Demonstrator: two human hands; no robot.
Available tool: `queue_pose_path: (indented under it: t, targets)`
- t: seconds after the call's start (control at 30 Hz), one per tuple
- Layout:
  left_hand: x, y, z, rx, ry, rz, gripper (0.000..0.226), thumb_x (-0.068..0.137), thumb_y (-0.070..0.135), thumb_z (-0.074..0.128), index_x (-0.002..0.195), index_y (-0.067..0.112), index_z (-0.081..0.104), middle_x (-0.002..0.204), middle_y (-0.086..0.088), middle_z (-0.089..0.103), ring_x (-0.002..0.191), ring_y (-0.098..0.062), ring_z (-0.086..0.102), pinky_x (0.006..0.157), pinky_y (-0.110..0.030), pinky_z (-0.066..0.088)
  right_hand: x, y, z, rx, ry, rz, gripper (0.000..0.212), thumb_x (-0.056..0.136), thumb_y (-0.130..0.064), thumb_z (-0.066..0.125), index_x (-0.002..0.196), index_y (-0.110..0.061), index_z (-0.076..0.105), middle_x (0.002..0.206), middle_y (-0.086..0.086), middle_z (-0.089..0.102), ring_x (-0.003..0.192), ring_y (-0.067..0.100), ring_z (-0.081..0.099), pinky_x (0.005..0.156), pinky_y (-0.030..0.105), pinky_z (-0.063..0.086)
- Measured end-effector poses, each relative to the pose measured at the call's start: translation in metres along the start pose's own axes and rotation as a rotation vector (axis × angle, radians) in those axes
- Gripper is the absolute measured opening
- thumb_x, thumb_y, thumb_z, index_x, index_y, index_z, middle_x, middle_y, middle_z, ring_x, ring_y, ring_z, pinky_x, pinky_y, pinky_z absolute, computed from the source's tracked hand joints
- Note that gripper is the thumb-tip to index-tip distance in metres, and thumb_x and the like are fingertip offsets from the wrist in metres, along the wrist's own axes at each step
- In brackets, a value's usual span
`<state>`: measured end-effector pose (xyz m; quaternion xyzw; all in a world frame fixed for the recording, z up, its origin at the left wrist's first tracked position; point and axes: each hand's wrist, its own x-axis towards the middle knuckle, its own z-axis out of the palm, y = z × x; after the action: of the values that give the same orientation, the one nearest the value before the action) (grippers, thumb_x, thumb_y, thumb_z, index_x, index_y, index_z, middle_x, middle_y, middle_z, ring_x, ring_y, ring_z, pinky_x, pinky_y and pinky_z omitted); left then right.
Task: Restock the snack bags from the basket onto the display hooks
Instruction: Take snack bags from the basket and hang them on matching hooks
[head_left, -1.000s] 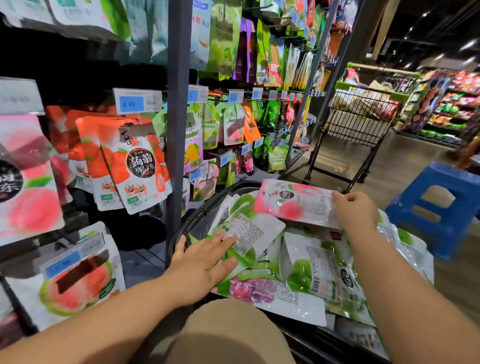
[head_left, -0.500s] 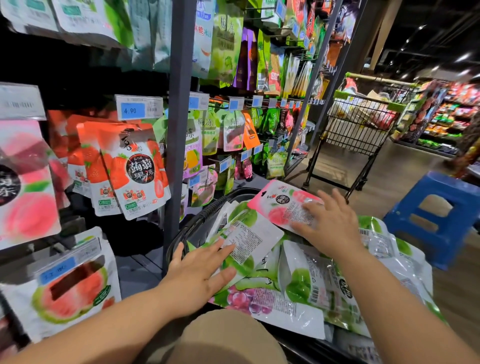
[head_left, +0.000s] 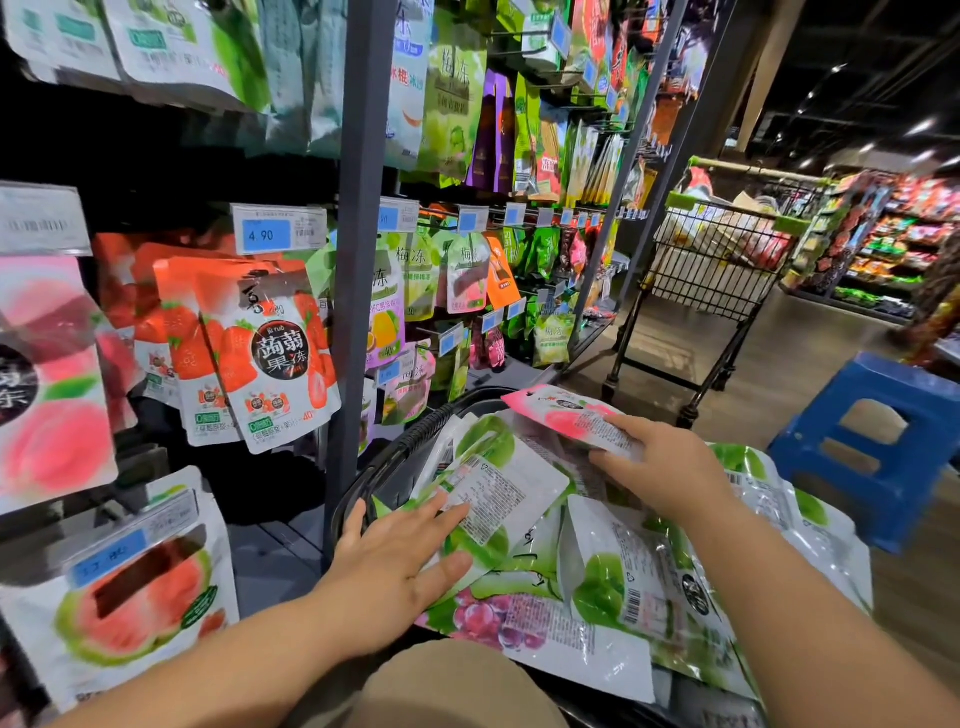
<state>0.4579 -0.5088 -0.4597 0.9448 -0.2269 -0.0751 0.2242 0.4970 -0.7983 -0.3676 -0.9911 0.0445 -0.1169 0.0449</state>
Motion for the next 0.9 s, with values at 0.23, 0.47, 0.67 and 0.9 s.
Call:
queue_pose_path:
  t: [0.23,0.47,0.67,0.9]
  targets:
    - [-0.001,0.002,-0.001,0.009,-0.002,-0.009,0.126,0.033,0.096,-0.030,0.149,0.056,0.000,0.157,0.030,-0.010,0.148,0.001,-0.005,0.114,-0.043,-0.025,-0.002,-0.002,0.008,0.010,0.056,-0.070,0.051,0.097,-0.057,0.048,0.145,-0.043,0.043,0.145,-0.009,0.052,0.128,0.019,0.051,0.094,0.033,0.046]
    - [-0.002,0.004,-0.003,-0.001,-0.014,-0.012,0.127,0.033,0.096,-0.030,0.149,0.056,0.000,0.158,0.029,-0.009,0.148,0.001,-0.005,0.114,-0.043,-0.025,0.003,0.002,0.029,-0.063,0.275,-0.275,0.027,0.092,-0.030,0.068,0.119,-0.033,0.072,0.120,-0.007,0.071,0.102,0.025,0.069,0.074,0.039,0.057]
    - [-0.003,0.005,-0.004,-0.009,-0.021,-0.022,0.127,0.033,0.096,-0.029,0.150,0.055,0.001,0.160,0.026,-0.008,0.149,-0.001,-0.004,0.114,-0.043,-0.024,0.003,0.008,0.042,-0.060,0.472,-0.378,0.022,0.088,-0.021,0.063,0.104,-0.025,0.078,0.101,-0.002,0.077,0.086,0.027,0.073,0.066,0.042,0.058]
    - [-0.003,0.006,-0.010,-0.095,-0.041,-0.031,0.126,0.032,0.099,-0.025,0.147,0.058,0.006,0.157,0.031,-0.006,0.148,0.001,-0.003,0.114,-0.043,-0.025,-0.011,-0.019,0.006,0.613,0.495,0.038,0.028,0.102,-0.036,0.046,0.087,-0.031,0.069,0.071,-0.010,0.066,0.070,0.018,0.062,0.060,0.037,0.051]
